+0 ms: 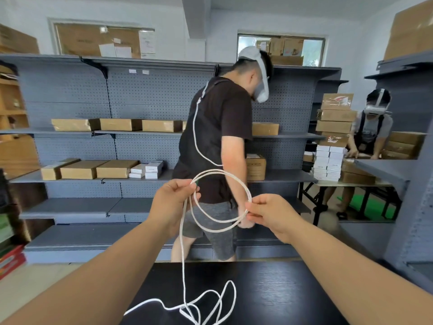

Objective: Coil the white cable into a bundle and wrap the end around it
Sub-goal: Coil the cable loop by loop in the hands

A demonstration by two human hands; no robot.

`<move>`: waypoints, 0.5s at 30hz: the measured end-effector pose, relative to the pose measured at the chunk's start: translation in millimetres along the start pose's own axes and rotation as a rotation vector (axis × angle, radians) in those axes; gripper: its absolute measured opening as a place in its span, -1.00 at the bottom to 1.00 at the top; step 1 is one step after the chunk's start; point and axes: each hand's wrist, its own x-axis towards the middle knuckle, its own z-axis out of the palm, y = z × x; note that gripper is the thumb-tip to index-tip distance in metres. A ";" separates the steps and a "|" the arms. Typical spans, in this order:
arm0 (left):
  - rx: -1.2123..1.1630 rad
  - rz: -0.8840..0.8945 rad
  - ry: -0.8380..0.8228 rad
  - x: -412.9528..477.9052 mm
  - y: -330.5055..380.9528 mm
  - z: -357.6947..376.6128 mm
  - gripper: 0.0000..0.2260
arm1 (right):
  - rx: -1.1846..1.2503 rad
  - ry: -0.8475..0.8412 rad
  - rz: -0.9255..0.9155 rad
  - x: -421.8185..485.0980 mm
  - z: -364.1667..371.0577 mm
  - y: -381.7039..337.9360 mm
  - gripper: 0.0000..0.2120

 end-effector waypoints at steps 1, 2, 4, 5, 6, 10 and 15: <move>0.007 0.001 -0.003 0.2 2.0 -0.1 -0.94 | 0.002 -0.005 0.011 -0.3 0.1 0.2 -0.92; 0.016 0.004 -0.012 0.3 4.1 0.2 -0.95 | 0.001 -0.004 0.018 -0.5 0.0 0.5 -0.92; 0.038 0.011 -0.032 0.4 7.7 1.3 -0.95 | -0.022 -0.007 0.026 -1.0 0.2 0.3 -0.90; 0.047 0.014 -0.041 0.1 9.7 2.3 -0.94 | -0.041 -0.012 0.027 -1.6 0.4 -0.5 -0.89; 0.049 0.014 -0.050 0.0 11.8 3.3 -0.93 | -0.063 -0.012 0.026 -2.0 0.5 -1.4 -0.89; 0.058 0.015 -0.110 -0.4 20.1 6.0 -0.93 | -0.159 -0.014 0.019 -3.3 0.3 -6.1 -0.94; 0.181 0.044 -0.137 0.2 21.8 6.9 -0.95 | -0.297 -0.022 -0.019 -10.0 2.1 -20.5 -0.92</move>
